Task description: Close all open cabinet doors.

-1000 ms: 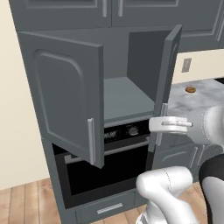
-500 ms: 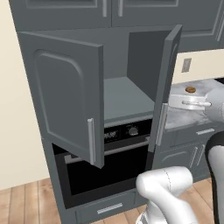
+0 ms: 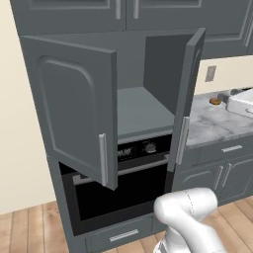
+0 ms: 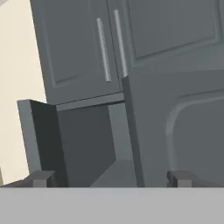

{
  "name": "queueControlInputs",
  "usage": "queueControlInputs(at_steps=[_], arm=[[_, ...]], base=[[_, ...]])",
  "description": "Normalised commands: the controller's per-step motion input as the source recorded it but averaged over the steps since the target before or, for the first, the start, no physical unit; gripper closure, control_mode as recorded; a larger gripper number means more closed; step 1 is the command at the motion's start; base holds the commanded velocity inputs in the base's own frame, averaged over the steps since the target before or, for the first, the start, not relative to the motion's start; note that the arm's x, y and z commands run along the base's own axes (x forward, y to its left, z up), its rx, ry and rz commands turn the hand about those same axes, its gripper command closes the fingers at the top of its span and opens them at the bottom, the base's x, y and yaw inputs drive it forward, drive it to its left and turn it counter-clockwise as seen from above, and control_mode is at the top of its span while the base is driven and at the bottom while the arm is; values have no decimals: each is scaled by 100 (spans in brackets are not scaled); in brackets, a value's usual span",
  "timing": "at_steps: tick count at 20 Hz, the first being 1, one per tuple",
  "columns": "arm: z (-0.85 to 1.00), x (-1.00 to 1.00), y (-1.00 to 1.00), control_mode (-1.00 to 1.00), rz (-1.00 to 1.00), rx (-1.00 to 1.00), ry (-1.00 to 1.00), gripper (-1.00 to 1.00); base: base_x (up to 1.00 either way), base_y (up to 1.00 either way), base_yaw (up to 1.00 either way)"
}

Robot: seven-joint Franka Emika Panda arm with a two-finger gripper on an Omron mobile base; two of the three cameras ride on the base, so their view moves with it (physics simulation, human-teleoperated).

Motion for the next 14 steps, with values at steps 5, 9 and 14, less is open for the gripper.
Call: queueControlInputs(at_steps=[5, 9, 14], arm=[[1, 60, -33, -100, 21, 2, -3, -100], [-8, 93, -1, -100, 14, 1, 8, -100], [-17, 92, 7, -100, 7, 0, 9, -100]], base=[[0, 0, 0], [0, 0, 0], [0, 0, 0]])
